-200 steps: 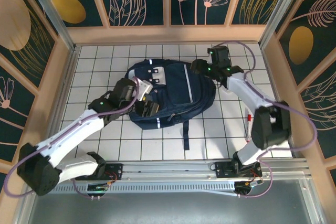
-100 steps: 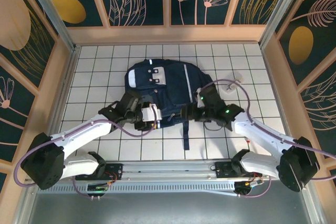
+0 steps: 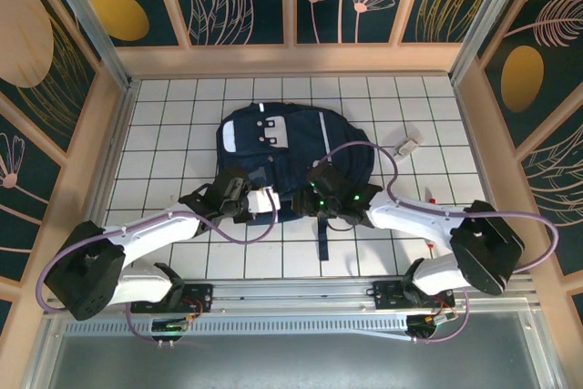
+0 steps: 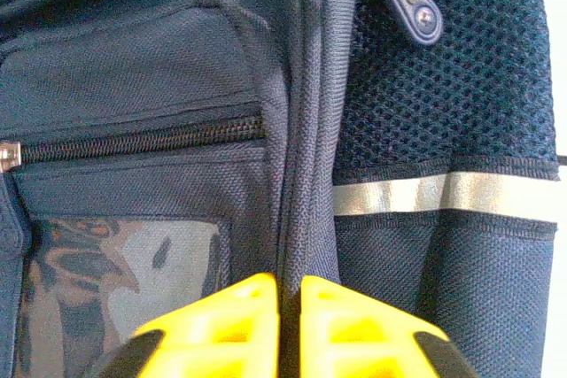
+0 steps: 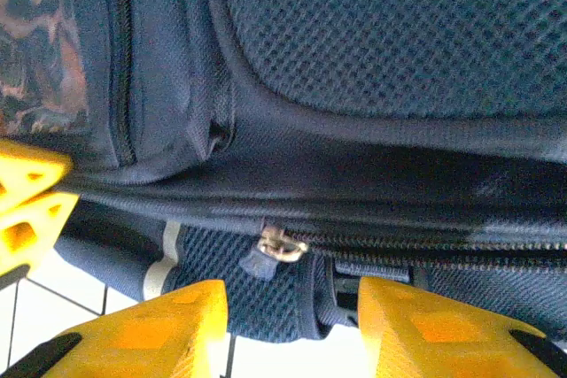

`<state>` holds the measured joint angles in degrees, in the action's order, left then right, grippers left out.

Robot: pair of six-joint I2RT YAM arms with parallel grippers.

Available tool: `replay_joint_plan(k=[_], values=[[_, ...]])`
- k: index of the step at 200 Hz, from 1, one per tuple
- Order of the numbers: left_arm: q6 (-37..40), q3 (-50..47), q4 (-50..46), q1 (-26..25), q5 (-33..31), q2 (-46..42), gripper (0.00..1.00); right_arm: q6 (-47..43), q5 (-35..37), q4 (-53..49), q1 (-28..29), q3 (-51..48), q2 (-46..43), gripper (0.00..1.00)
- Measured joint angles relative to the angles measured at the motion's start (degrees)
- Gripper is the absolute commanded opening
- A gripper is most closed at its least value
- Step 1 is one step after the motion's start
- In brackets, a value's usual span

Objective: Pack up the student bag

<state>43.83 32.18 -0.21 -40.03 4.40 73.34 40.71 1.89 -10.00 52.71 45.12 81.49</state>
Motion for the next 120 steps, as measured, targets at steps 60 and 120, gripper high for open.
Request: replay_joint_plan(k=[60, 120], values=[[-8.09, 3.72, -4.28, 0.17, 4.22, 0.00, 0.00, 4.02, 7.19, -2.80, 4.52, 3.21, 1.01, 0.42], [-13.77, 6.93, -6.88, 0.17, 10.78, 0.22, 0.00, 14.73, 18.58, -14.73, 7.96, 10.10, 6.45, 0.42]])
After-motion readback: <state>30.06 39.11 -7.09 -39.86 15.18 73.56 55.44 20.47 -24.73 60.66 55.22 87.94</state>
